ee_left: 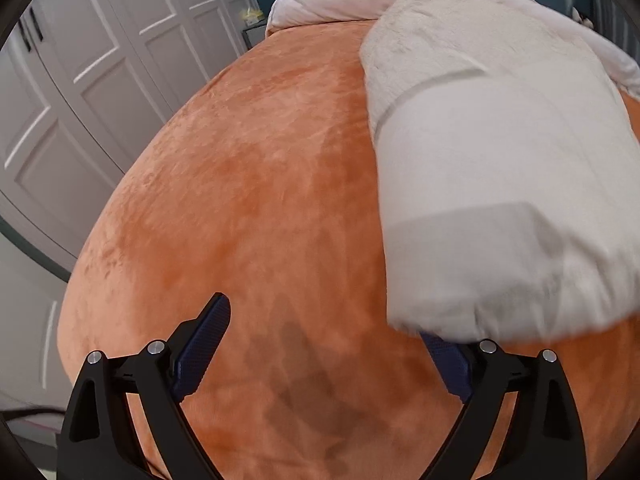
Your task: Fold large clothes
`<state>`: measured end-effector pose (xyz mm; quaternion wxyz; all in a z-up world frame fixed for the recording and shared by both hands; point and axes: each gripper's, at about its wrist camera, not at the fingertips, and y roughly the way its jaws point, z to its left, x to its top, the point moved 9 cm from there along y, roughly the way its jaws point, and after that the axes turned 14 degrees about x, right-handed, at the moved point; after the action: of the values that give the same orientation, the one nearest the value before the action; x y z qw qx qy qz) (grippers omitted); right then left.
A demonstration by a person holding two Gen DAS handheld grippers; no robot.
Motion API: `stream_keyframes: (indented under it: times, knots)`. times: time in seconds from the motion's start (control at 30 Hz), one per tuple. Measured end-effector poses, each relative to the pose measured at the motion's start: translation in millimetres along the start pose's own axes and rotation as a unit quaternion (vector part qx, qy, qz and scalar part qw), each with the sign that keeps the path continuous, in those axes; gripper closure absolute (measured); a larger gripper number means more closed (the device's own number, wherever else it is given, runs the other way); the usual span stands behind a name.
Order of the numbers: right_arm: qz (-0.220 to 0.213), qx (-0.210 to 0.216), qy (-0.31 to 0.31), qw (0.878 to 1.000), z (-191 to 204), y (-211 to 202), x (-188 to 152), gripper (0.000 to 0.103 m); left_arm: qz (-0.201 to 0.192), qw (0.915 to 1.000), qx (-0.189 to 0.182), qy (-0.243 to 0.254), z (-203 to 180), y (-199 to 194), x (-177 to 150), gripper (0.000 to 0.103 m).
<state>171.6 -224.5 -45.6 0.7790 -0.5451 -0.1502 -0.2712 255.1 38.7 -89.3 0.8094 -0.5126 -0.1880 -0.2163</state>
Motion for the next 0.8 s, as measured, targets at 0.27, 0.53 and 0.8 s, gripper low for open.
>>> stream_keyframes:
  times: [0.27, 0.53, 0.8]
  knots:
    - [0.018, -0.001, 0.009, 1.000, -3.2, 27.1, -5.7, 0.066, 0.021, 0.9988, 0.011, -0.043, 23.9, 25.6, 23.7, 0.016]
    - [-0.038, 0.081, 0.063, 0.994, 3.2, -9.9, -4.9, 0.043, -0.037, 0.9812, -0.145, -0.122, 52.6, -42.1, 31.5, 0.010]
    - [0.022, 0.151, 0.148, 0.977, 8.1, 55.0, 15.1, 0.061, 0.047, 0.9653, -0.219, -0.135, 4.1, 17.8, 79.9, 0.011]
